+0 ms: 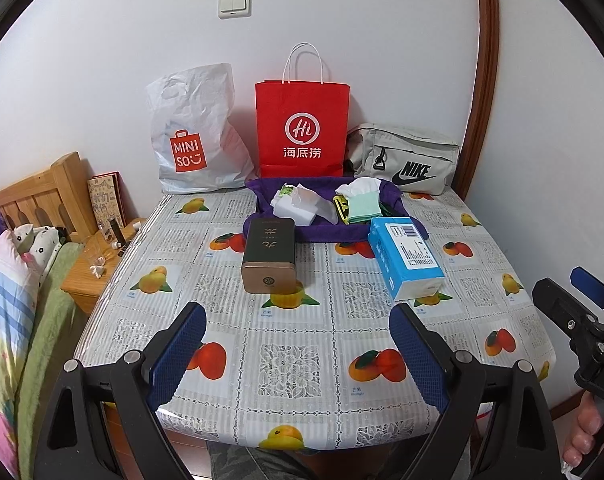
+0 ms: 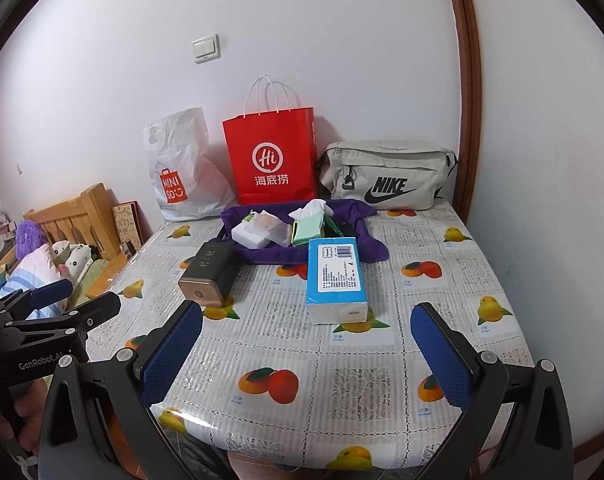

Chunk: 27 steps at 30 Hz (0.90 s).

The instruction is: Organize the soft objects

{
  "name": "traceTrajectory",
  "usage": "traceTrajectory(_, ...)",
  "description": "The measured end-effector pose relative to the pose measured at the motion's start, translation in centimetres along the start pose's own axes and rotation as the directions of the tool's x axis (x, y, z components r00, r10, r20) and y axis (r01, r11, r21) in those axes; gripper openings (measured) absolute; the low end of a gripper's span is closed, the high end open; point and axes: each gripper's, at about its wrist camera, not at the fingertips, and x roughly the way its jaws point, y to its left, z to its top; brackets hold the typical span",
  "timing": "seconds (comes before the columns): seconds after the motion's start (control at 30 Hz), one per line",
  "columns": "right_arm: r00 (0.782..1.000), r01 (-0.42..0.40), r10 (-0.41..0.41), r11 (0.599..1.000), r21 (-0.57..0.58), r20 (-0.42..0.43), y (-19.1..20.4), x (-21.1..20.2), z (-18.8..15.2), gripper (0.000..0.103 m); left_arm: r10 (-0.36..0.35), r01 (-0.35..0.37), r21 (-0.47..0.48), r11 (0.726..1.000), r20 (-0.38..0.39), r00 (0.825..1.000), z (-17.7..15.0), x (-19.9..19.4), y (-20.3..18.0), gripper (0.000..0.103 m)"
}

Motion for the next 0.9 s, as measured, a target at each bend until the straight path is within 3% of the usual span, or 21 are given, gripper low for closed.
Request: traceTrajectory(0.9,1.0,0.001,-0.001,1.0,-0.003,-0.011,0.0,1.0,-0.1,0.102,-0.009,0.009,0.0,1.0,-0.002,1.0,0.2,0.4,0.4,0.093)
